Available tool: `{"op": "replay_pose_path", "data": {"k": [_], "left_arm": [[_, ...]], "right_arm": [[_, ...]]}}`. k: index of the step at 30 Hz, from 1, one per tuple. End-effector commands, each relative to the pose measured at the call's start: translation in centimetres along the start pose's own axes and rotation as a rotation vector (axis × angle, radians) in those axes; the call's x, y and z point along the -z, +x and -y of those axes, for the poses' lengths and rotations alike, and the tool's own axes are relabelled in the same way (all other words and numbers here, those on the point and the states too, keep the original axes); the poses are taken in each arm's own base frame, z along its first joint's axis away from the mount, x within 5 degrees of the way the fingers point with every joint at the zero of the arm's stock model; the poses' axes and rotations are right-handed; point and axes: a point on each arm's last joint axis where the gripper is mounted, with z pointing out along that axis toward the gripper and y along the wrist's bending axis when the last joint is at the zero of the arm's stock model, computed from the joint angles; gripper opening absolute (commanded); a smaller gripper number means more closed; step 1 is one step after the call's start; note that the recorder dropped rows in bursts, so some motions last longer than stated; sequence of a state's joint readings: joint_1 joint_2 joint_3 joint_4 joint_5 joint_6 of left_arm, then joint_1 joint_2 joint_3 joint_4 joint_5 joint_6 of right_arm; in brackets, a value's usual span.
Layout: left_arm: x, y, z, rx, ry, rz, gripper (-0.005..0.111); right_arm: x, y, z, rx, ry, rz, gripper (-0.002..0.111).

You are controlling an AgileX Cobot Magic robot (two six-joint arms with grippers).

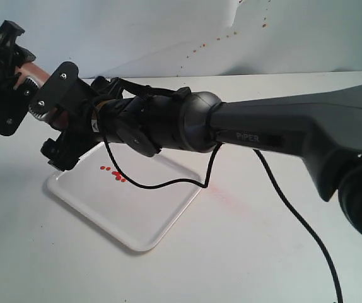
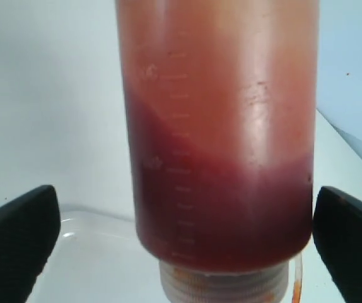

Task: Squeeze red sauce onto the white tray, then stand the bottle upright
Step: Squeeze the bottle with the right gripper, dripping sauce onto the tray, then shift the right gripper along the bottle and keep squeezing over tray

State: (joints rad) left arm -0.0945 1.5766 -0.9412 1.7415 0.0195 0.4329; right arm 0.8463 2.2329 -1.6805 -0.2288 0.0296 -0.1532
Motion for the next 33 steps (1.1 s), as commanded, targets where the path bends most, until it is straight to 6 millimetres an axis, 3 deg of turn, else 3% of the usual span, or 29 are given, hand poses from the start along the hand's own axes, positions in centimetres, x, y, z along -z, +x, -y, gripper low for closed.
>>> {"op": "replay_pose_path", "data": {"k": [1,10,20,33], "left_arm": [[0.1,-0.5,-0.5,-0.006,-0.019,0.025,0.0],[0.1,-0.5,-0.5,-0.006,-0.019,0.025,0.0],[0.1,-0.5,-0.5,-0.006,-0.019,0.025,0.0],[0.1,-0.5,-0.5,-0.006,-0.019,0.025,0.0]], "right_arm": [[1.0,-1.8,0.6,-0.043,0.019,0.077,0.105],[2.3,-2.3,1.2,-0.082,0.017,0.005,0.105],[3.5,0.2,4.1,-0.192,0.067,-0.012,0.105],[3.6,0.9,3.9,-0.17,0.041,-0.09,0.105]]}}
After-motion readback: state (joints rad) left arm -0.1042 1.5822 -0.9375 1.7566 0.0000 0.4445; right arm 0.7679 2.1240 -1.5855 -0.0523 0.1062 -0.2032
